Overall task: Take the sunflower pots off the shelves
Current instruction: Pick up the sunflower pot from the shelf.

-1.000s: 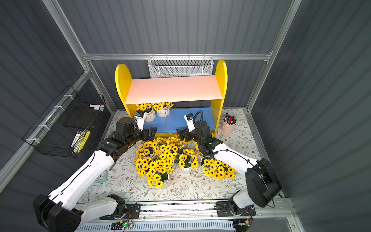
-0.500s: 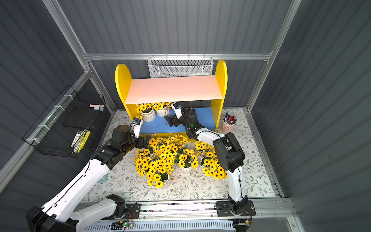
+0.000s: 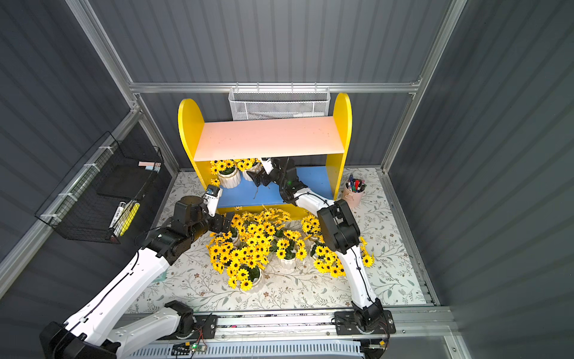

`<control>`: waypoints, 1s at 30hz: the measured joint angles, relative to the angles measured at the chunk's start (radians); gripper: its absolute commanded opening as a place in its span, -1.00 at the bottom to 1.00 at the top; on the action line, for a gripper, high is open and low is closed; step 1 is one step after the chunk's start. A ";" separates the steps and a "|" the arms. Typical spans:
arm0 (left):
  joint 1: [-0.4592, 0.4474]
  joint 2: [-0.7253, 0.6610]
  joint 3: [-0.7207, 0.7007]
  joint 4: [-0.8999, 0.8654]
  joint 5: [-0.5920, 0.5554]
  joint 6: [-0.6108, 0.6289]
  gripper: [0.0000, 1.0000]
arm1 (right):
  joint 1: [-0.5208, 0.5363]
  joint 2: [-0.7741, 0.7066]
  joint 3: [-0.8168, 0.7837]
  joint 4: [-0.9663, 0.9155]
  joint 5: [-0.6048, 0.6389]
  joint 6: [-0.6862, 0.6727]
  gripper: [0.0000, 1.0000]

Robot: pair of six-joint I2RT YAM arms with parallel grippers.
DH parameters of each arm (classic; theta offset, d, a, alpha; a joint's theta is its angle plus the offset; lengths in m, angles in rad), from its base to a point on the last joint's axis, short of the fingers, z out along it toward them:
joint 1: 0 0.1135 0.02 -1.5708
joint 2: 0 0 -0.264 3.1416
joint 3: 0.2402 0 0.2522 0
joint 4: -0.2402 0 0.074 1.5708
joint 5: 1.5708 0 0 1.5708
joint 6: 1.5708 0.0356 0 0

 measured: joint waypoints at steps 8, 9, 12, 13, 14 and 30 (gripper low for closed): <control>0.000 -0.010 0.000 0.002 0.019 0.000 0.99 | 0.000 0.097 0.168 -0.095 -0.039 -0.011 0.98; 0.000 -0.011 0.000 0.002 0.020 0.000 0.99 | 0.000 0.107 0.185 -0.104 -0.042 -0.011 0.98; 0.000 -0.011 0.000 0.006 0.026 0.000 0.99 | 0.000 0.134 0.224 -0.118 -0.051 -0.010 0.98; 0.000 -0.011 0.000 0.006 0.026 0.000 0.99 | 0.001 0.140 0.237 -0.125 -0.054 -0.010 0.98; 0.000 -0.011 0.000 0.006 0.027 0.000 0.99 | 0.001 0.146 0.250 -0.136 -0.056 -0.010 0.98; 0.000 -0.037 -0.012 0.007 0.029 0.008 0.99 | 0.011 0.208 0.361 -0.202 -0.075 0.010 0.61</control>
